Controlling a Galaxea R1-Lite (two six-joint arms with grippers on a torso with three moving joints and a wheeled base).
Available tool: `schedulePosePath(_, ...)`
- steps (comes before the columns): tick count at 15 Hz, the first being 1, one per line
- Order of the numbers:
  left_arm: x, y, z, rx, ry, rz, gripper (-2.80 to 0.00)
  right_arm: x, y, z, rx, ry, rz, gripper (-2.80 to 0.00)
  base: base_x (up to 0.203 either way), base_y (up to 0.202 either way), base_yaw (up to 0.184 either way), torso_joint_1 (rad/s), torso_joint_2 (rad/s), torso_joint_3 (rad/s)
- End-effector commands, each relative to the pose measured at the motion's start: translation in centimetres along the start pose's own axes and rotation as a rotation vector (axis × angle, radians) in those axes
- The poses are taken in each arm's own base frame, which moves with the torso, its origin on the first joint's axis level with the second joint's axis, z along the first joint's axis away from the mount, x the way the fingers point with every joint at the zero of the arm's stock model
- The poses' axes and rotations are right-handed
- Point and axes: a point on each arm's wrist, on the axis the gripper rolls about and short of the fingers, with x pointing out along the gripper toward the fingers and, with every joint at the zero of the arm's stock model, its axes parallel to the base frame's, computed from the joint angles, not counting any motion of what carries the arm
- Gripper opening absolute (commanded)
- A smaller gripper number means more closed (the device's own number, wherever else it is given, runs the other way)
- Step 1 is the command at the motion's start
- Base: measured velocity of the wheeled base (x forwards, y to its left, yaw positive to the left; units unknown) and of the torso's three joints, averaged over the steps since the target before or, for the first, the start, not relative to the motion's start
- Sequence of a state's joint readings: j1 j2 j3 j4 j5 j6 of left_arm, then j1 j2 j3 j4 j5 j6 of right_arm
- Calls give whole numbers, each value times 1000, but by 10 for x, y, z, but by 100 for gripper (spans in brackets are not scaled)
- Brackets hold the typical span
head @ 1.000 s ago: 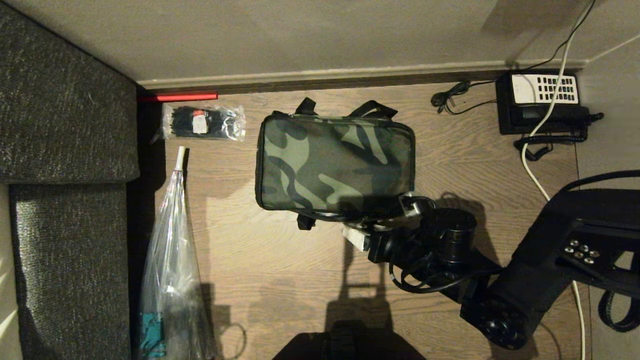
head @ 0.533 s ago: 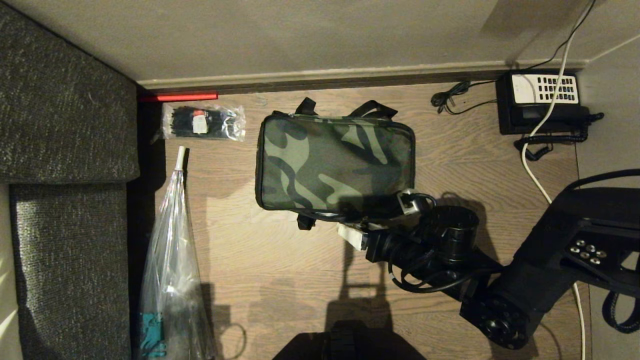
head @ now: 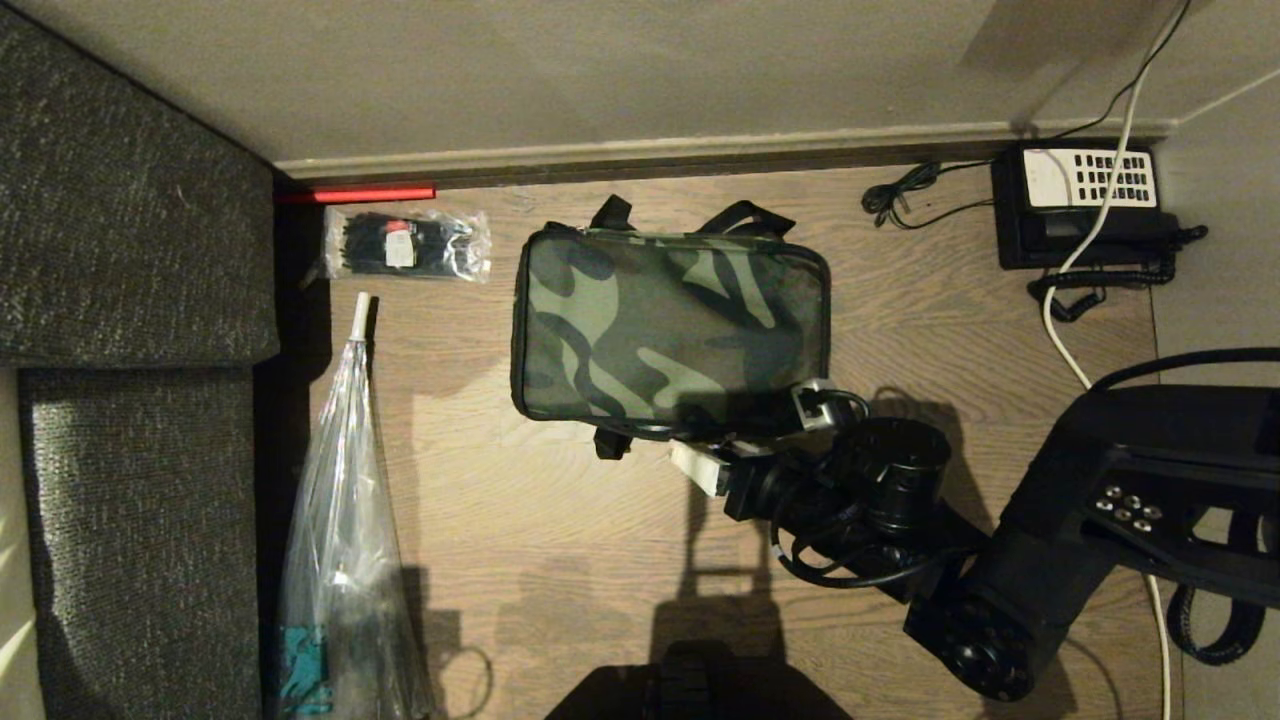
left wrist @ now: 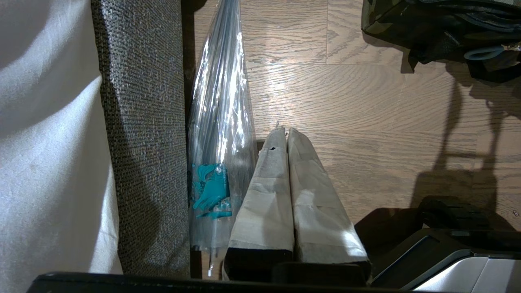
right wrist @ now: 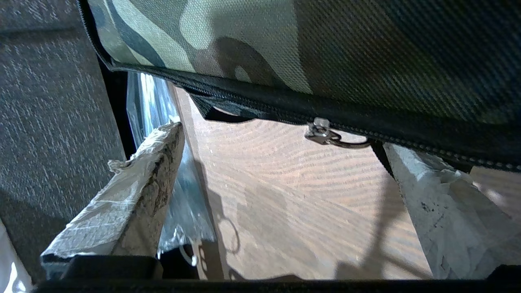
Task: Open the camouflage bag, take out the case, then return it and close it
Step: Open the top of the storage box
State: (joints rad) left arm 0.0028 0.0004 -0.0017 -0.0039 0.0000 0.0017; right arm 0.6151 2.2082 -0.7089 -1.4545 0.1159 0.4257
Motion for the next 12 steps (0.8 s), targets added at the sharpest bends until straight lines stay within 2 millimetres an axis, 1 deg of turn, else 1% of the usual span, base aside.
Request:
schedulePosePath(1, 0, 0, 0, 0, -2, 0, -280, 2, 0, -3, 3, -2, 2, 0, 0, 0, 0, 0, 0, 0)
schedulePosePath(3, 0, 0, 0, 0, -2, 0, -280, 2, 0, -3, 9, -5, 5, 0, 0, 0, 0, 0, 0, 0)
schedulePosePath(4, 0, 0, 0, 0, -2, 0, -280, 3, 1, -4, 8, -4, 7, -72, 0, 0, 0, 0, 0, 0)
schedulePosePath(5, 0, 0, 0, 0, -2, 0, -280, 3, 1, -5, 2, 1, 10, -280, 0, 0, 0, 0, 0, 0)
schedulePosePath(12, 0, 0, 0, 0, -2, 0, -280, 5, 6, -6, -5, -4, 26, -280, 0, 0, 0, 0, 0, 0)
